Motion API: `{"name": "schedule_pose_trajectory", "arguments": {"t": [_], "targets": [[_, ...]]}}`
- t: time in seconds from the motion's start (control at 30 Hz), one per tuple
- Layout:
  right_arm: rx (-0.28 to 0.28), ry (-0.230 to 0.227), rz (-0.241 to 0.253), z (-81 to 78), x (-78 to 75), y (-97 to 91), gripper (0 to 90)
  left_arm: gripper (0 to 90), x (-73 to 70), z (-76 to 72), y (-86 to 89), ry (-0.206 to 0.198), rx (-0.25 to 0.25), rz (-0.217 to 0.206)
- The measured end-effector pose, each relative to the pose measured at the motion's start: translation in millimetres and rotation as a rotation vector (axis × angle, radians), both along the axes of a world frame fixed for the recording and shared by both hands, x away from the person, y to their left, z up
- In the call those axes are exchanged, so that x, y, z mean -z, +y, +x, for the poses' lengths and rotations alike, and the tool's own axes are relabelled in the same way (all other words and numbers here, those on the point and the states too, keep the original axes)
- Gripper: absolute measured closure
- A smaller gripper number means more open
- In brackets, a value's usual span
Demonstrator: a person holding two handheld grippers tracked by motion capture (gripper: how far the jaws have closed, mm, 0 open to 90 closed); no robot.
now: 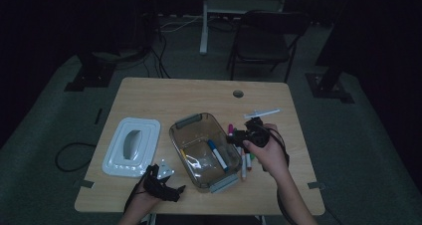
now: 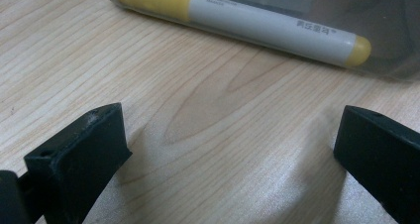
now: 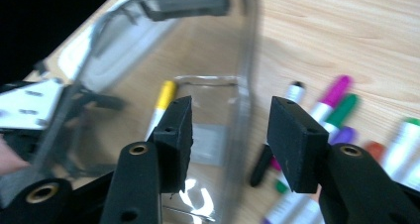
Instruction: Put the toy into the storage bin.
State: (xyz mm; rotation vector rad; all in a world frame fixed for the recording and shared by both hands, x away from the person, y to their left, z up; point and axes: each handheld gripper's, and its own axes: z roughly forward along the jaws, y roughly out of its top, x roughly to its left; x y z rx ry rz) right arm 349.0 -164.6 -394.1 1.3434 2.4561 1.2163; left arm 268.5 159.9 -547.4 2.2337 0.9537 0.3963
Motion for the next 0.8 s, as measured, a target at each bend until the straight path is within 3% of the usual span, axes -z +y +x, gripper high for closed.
{"name": "schedule_pose_trajectory", "arguments": {"t": [0.17,0.4,0.63,0.7,0.8], "targets": [[0.054,-0.017,-0.007,-1.0,7.7,-25.6,50.4,0.6,0.1,0.0,0.0,-0.001,0.000,-0.001],[0.132,0.004,-0.009,1.1,25.2,-53.5,49.2,0.6,0.0,-0.1,0.0,0.002,0.000,-0.001],[0.204,-0.015,-0.033,5.5,53.4,-83.5,48.4,0.6,0.1,-0.1,0.0,0.001,0.001,0.000],[0.232,-0.042,-0.060,7.8,68.0,-95.0,49.5,0.6,0.1,-0.1,0.0,0.001,0.001,-0.001],[0.288,-0.043,-0.067,11.3,80.4,-105.8,53.2,0.7,0.1,-0.1,0.0,0.000,0.001,-0.001]]}}
